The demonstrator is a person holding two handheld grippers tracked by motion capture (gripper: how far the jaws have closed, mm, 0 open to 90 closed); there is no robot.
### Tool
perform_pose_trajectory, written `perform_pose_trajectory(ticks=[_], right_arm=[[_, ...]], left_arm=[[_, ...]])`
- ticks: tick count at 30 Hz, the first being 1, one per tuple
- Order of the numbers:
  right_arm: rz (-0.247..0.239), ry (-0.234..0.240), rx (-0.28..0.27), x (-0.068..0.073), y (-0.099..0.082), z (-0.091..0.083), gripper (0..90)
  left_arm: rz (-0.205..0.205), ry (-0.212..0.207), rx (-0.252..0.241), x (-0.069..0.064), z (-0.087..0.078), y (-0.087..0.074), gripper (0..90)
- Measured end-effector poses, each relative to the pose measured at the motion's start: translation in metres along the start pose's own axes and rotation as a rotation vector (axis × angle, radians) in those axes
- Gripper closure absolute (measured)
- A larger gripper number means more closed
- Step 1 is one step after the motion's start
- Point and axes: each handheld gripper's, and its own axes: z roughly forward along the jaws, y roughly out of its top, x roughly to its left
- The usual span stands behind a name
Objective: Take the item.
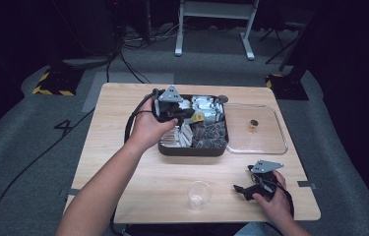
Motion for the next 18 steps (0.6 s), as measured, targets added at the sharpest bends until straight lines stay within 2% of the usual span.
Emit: perform_pose_trajectory(ticks=[3,4,9,13,18], right_arm=[[0.000,0.000,0.000,0.000,0.000,0.000,0.4],[-0.001,0.000,0.000,0.000,0.000,0.000,0.4],[0.000,0.000,0.000,0.000,0.000,0.000,0.4],[0.000,0.000,0.000,0.000,0.000,0.000,0.4],[-0.001,0.000,0.000,0.000,0.000,0.000,0.4]], left_arm=[[0.011,-0.021,-0.010,-0.009,-0.006,-0.002,90.0],[0.027,-0.034,-0.015,-0.019,-0.012,-0.004,90.0],[0.053,-0.065,-0.015,-0.038,-0.021,-0.009,90.0],[0.077,-0.101,-0.018,-0.051,-0.027,-0.014,90.0],[0.090,-0.124,-0.035,-0.065,-0.031,-0.024,90.0]])
